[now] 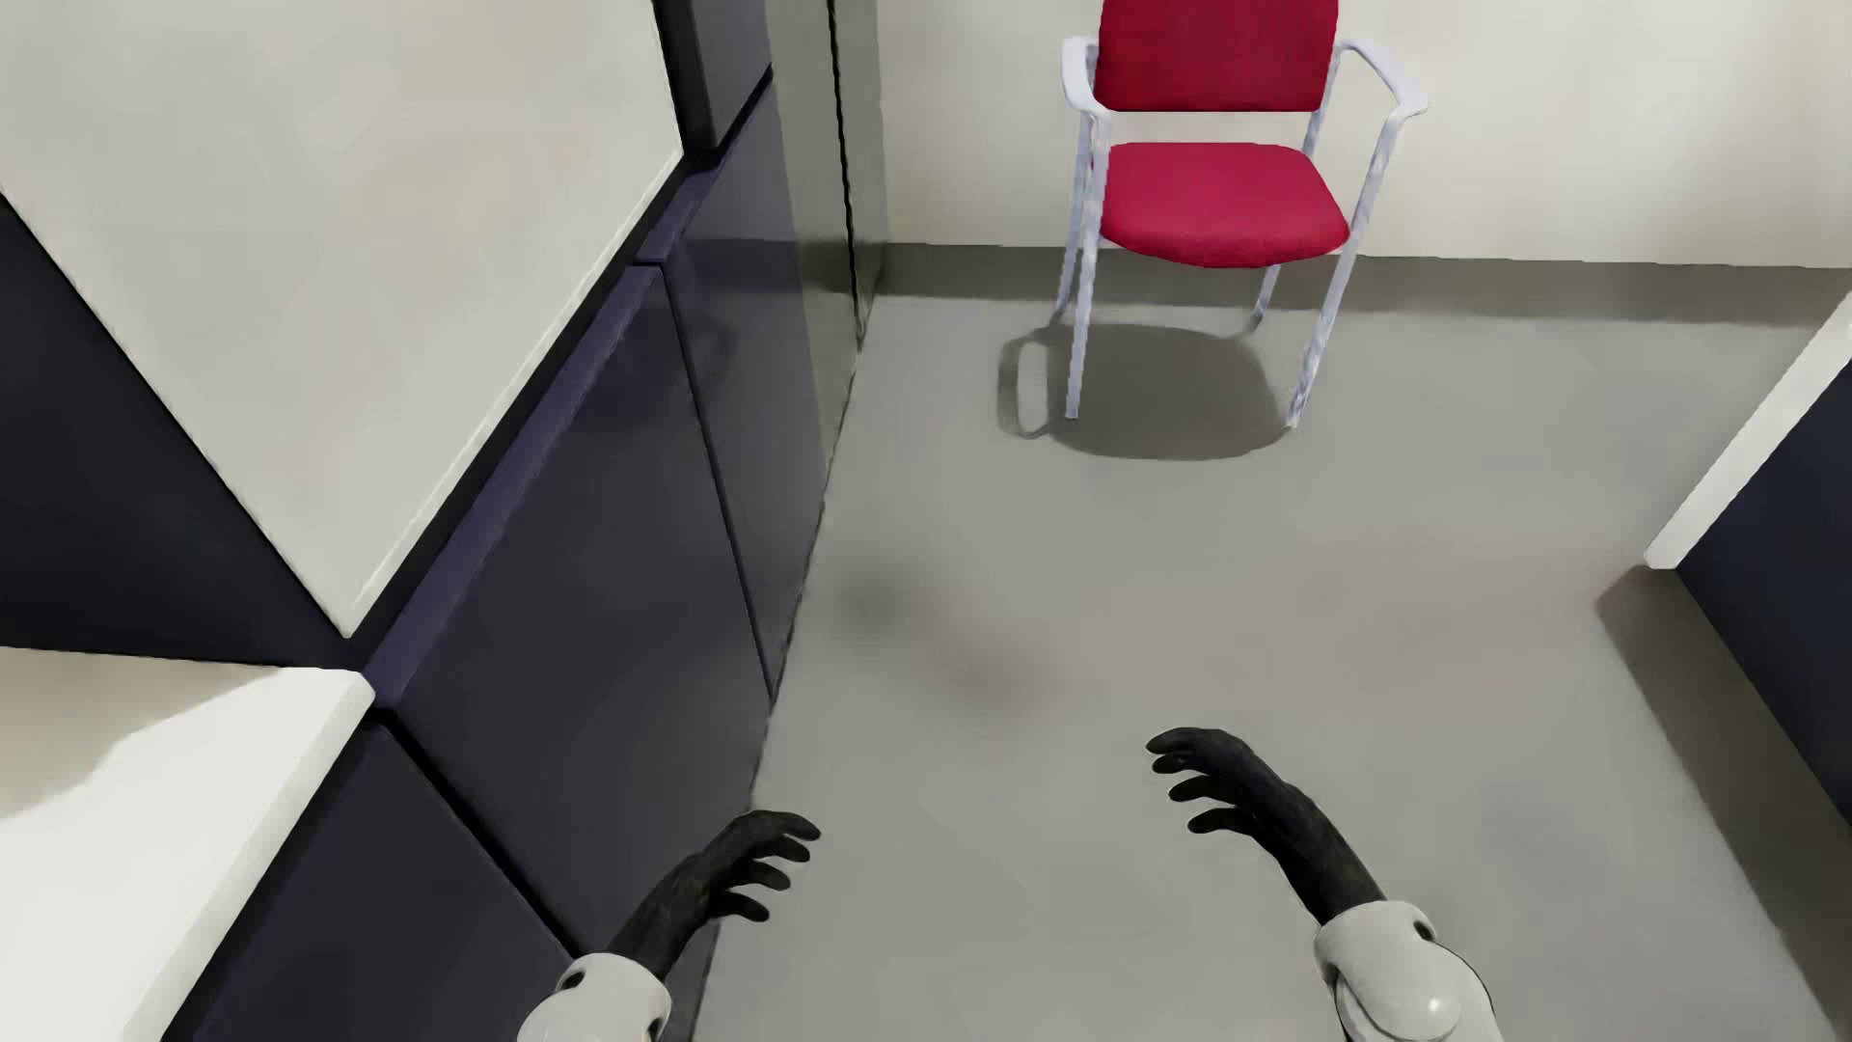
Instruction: Extend upward
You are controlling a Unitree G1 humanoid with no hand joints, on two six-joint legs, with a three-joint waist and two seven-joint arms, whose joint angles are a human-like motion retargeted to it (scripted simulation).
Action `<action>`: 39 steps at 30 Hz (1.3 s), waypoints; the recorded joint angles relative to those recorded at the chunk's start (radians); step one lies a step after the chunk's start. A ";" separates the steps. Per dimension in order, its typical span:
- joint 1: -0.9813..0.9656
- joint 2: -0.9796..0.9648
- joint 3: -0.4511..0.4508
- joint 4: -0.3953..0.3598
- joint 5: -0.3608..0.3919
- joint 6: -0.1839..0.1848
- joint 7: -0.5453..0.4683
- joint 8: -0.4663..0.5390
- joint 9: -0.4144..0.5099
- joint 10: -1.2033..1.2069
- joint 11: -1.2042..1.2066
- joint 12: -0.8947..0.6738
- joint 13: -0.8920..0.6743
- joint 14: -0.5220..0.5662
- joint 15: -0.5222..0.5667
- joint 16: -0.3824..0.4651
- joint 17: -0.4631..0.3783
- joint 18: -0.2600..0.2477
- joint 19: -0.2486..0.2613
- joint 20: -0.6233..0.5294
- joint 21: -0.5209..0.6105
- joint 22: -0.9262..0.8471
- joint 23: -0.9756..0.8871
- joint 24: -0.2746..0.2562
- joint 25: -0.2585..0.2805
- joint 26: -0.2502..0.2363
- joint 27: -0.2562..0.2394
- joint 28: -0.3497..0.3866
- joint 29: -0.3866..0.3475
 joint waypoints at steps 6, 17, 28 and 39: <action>0.005 0.003 0.003 0.000 -0.004 -0.002 0.000 0.000 0.001 0.000 0.000 -0.001 0.002 0.000 -0.004 -0.003 0.001 0.000 0.000 0.001 0.001 0.000 -0.002 0.000 0.000 0.000 0.000 0.000 0.000; 0.019 0.020 0.000 -0.003 -0.007 -0.005 0.000 0.000 0.004 -0.013 -0.004 -0.008 0.001 0.004 -0.010 0.002 -0.003 0.000 0.000 -0.003 -0.005 -0.019 -0.010 0.000 0.000 0.000 0.000 0.000 0.000; 0.010 0.016 -0.012 -0.009 -0.009 -0.007 0.000 0.000 0.007 0.006 -0.005 -0.094 -0.069 -0.022 0.023 0.077 -0.074 0.000 0.000 0.124 -0.145 -0.270 -0.202 0.000 0.000 0.000 0.000 0.000 0.000; -0.001 -0.001 -0.008 -0.010 -0.008 -0.004 0.000 0.000 -0.002 0.006 -0.002 -0.340 -0.346 -0.009 0.024 0.177 -0.206 0.000 0.000 0.413 -0.445 -0.508 -0.330 0.000 0.000 0.000 0.000 0.000 0.000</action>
